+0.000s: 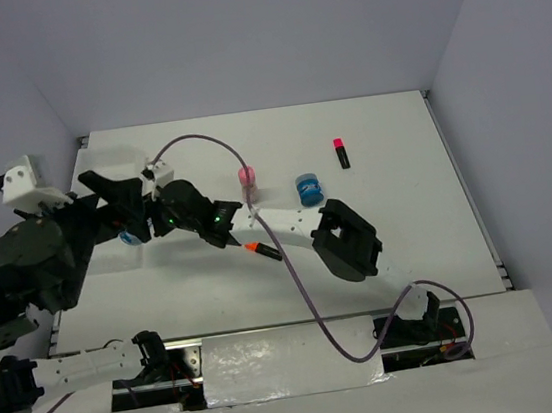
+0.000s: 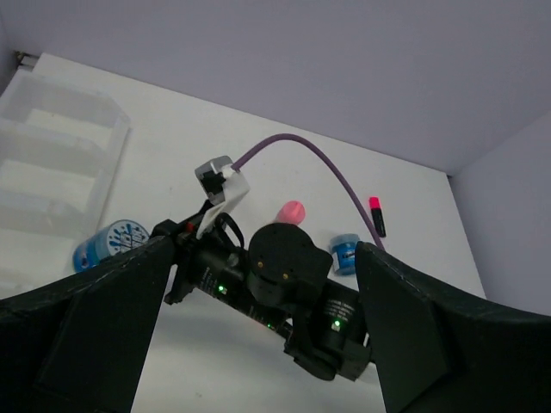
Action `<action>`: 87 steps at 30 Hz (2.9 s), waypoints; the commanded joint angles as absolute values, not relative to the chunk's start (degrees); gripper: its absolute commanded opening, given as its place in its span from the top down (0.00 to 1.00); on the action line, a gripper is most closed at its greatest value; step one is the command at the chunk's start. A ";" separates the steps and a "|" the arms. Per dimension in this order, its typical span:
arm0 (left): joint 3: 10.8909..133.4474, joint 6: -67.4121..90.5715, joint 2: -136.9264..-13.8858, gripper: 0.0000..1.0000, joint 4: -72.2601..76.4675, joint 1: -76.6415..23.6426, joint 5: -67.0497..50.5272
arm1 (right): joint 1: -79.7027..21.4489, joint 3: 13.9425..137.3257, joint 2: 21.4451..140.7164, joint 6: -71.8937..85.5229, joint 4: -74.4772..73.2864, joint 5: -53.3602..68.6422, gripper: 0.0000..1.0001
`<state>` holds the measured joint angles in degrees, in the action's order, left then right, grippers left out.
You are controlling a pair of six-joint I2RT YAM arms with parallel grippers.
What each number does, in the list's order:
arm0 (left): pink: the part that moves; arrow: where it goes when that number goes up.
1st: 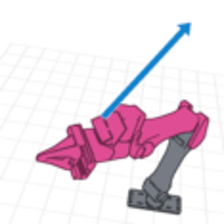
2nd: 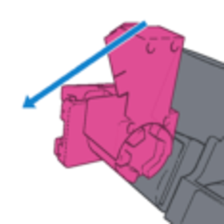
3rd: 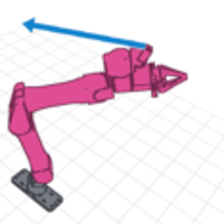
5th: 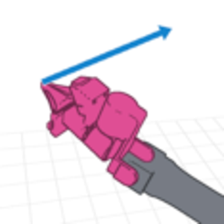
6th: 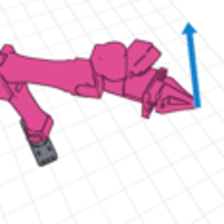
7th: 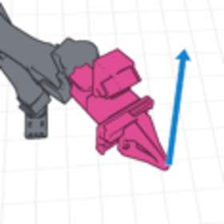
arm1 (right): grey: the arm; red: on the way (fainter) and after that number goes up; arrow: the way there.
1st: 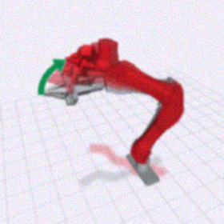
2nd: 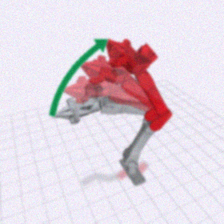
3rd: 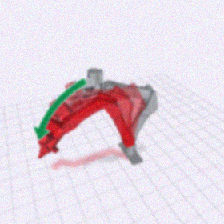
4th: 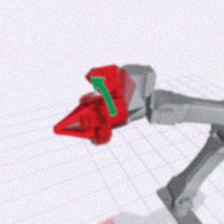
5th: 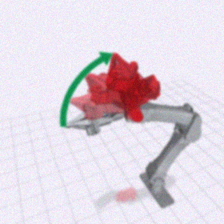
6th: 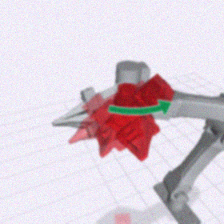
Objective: Sort the stationery into containers
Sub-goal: Place the stationery in the storage box.
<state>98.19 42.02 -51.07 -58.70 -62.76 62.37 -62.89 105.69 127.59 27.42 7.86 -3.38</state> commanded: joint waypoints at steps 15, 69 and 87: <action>69.18 24.88 -28.66 0.01 -30.86 -62.75 57.83 | -62.49 134.72 146.33 24.79 17.76 6.59 1.00; 64.69 26.81 -20.57 0.01 -32.17 -62.75 61.35 | -62.14 143.00 155.83 46.85 9.49 1.76 0.49; 65.74 28.12 -20.57 0.01 -34.71 -62.75 65.48 | -63.11 138.00 149.16 40.61 13.70 3.07 0.00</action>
